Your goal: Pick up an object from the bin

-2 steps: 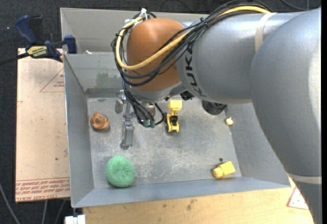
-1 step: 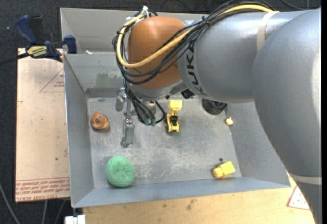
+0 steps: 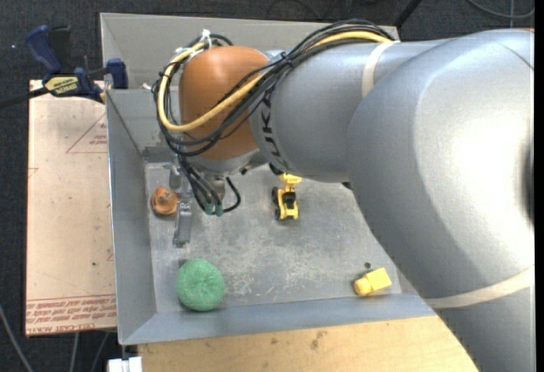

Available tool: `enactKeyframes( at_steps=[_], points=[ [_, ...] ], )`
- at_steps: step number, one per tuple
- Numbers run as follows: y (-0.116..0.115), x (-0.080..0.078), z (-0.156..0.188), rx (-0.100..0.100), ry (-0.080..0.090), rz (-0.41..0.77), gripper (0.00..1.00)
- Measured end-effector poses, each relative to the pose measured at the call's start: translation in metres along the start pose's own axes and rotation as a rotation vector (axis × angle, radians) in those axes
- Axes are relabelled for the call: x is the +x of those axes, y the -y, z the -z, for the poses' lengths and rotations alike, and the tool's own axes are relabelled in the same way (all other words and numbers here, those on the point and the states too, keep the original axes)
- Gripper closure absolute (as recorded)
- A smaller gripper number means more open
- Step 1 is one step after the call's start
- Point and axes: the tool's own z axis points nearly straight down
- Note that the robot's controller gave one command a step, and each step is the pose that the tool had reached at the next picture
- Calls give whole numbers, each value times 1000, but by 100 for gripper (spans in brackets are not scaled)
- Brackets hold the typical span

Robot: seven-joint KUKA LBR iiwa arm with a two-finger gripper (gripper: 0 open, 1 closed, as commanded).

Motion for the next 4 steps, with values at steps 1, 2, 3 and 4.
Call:
enactKeyframes(
  at_steps=[1,2,3,4],
  points=[
    [-13,-6,0,4,-9,-11,0],
    [-15,-7,40,1,-3,-21,0],
    [-19,-3,-42,2,-4,-93,0],
    [-18,-2,-52,1,-4,-145,100]
  ],
)
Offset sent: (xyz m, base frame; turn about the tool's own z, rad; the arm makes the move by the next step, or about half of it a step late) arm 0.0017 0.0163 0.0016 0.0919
